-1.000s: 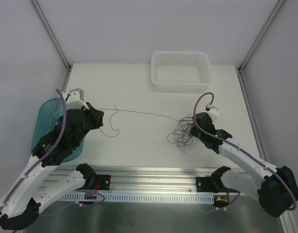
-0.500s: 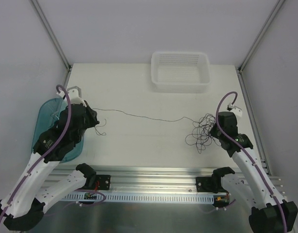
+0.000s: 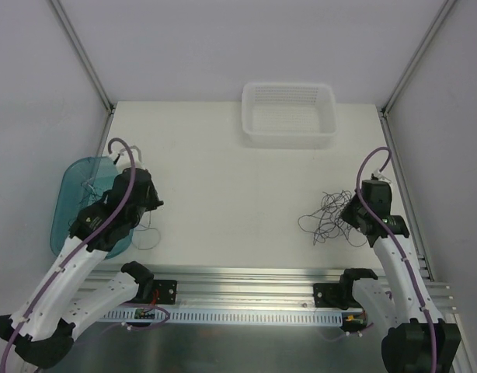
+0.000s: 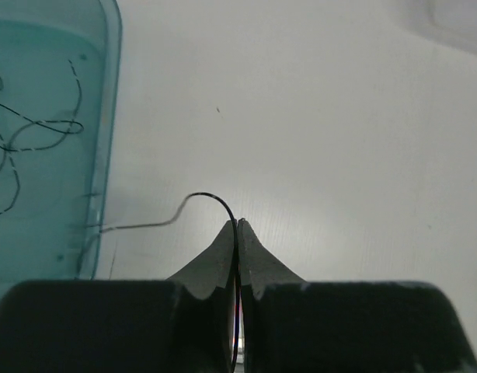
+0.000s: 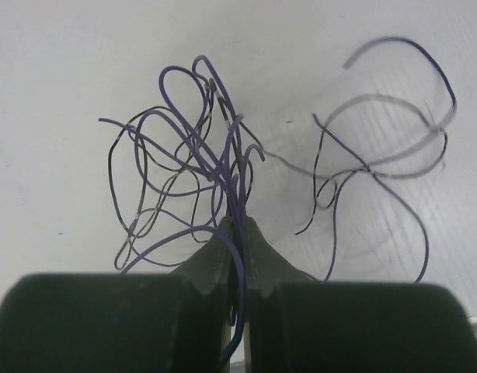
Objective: Untangle the cables
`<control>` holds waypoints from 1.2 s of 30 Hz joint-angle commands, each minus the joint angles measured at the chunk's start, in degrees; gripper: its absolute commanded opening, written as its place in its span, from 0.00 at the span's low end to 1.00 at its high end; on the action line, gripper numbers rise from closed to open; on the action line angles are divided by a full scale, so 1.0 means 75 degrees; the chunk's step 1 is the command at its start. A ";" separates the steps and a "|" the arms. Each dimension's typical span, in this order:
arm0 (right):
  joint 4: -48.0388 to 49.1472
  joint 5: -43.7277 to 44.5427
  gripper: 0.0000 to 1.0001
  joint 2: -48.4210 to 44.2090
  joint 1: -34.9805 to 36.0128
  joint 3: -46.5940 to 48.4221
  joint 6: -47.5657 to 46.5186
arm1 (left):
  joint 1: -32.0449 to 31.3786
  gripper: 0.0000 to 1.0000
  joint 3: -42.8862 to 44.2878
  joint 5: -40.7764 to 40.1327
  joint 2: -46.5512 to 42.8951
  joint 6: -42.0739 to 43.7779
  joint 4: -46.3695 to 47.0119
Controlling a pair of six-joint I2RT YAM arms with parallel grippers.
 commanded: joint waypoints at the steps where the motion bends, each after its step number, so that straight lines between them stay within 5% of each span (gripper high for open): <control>1: 0.0090 -0.1133 0.01 -0.0387 -0.0029 0.0544 -0.0616 | 0.0073 0.00 -0.0749 0.1299 0.0256 -0.0217 0.0887; 10: 0.0359 -0.1605 0.01 0.0022 0.0849 0.0499 -0.0794 | 0.0085 0.00 -0.1080 0.2286 0.0106 -0.0089 0.1559; 21: 0.1238 -0.1102 0.13 0.1580 0.3286 0.0135 -0.0103 | 0.0085 0.00 0.1790 0.3084 0.0374 0.0824 0.1571; 31: 0.1438 -0.0434 0.28 0.2331 0.4739 0.0404 0.0179 | 0.0073 0.00 0.3421 -0.0875 0.0585 0.2313 0.0774; 36: 0.1496 -0.0667 0.60 0.2518 0.5056 0.0521 0.0191 | 0.0085 0.00 0.3831 -0.2433 0.0818 0.3005 0.0809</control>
